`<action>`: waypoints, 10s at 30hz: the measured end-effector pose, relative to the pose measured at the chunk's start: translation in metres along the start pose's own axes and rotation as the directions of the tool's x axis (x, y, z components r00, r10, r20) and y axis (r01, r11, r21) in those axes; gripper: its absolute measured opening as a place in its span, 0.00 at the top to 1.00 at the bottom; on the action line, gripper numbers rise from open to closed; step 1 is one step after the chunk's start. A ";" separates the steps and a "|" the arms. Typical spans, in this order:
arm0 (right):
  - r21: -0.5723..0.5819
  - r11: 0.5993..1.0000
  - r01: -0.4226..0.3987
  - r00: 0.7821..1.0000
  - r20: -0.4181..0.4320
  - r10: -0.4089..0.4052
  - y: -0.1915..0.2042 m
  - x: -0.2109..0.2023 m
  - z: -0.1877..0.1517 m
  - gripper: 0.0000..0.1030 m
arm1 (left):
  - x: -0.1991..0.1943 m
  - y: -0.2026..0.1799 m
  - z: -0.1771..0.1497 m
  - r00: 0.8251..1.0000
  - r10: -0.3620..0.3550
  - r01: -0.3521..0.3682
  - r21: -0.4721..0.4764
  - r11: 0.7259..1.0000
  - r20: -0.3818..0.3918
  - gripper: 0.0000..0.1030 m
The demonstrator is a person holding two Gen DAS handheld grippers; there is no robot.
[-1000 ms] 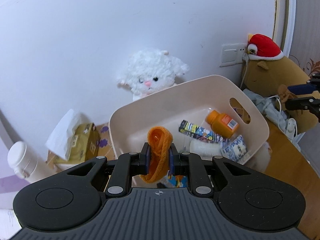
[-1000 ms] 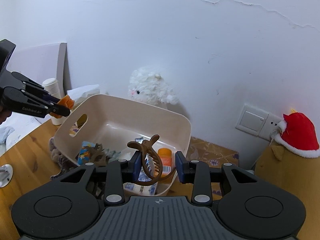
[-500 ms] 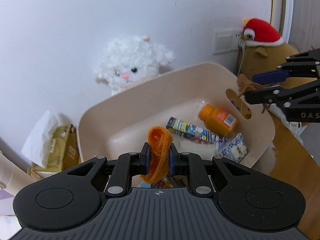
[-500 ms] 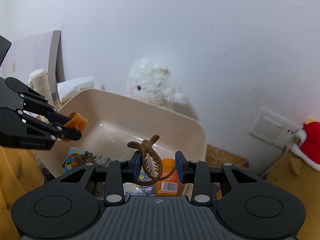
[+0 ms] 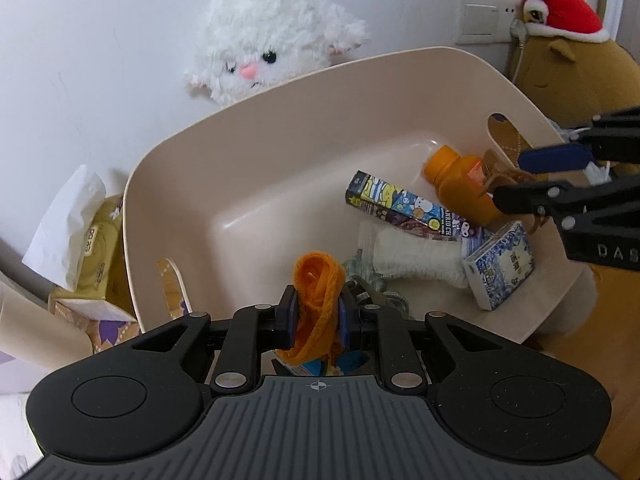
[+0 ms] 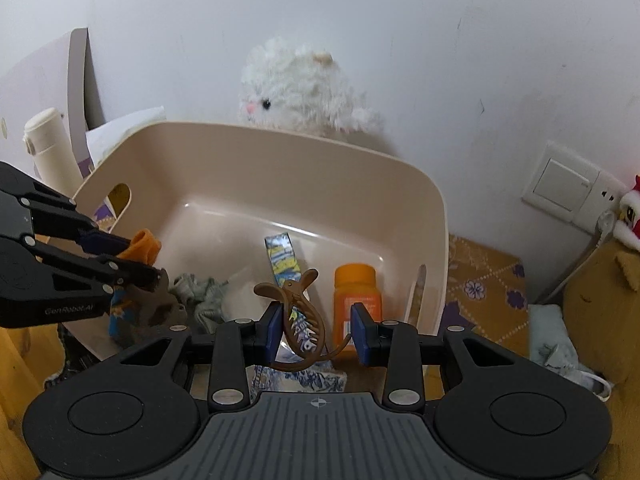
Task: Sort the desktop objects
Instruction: 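Carry the orange cloth and tan claw over the basket and open both tools, then withdraw both open tools from the basket toward the remaining clutter, then close the left tool on the beige fuzzy cloth while the right tool grasps the white-and-red plush, then carry the beige cloth and white plush into the basket and open both tools, then move the left tool to the grey printed cloth while the right tool approaches the white fluffy hat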
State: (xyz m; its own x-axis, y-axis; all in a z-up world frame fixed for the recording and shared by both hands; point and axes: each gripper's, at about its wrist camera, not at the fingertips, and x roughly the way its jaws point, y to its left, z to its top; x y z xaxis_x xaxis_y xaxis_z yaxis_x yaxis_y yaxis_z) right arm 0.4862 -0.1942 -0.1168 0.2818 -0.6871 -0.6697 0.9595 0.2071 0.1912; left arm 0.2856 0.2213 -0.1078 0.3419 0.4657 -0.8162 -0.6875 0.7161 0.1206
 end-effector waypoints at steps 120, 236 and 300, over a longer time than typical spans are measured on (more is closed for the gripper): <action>0.152 0.985 -0.078 0.981 -0.165 0.103 0.042 -0.023 -0.133 0.63 | -0.024 -0.035 -0.141 0.962 -0.239 0.201 -0.248 0.948 -0.133 0.81; 0.159 0.982 0.106 0.994 0.013 -0.109 -0.039 -0.004 0.002 0.49 | -0.012 0.032 0.018 0.994 -0.043 0.056 -0.130 0.990 0.102 0.88; 0.288 0.927 0.242 0.969 -0.120 -0.216 -0.041 -0.041 -0.106 0.00 | -0.047 0.103 -0.096 0.990 0.139 -0.141 -0.181 0.973 -0.023 0.17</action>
State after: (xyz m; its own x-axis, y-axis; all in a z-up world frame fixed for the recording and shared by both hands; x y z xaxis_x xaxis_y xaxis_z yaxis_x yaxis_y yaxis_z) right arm 0.4344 -0.1009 -0.1730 0.0651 -0.6271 -0.7762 0.9592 -0.1751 0.2218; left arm 0.1371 0.2228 -0.1112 0.2284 0.5488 -0.8041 -0.8332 0.5375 0.1302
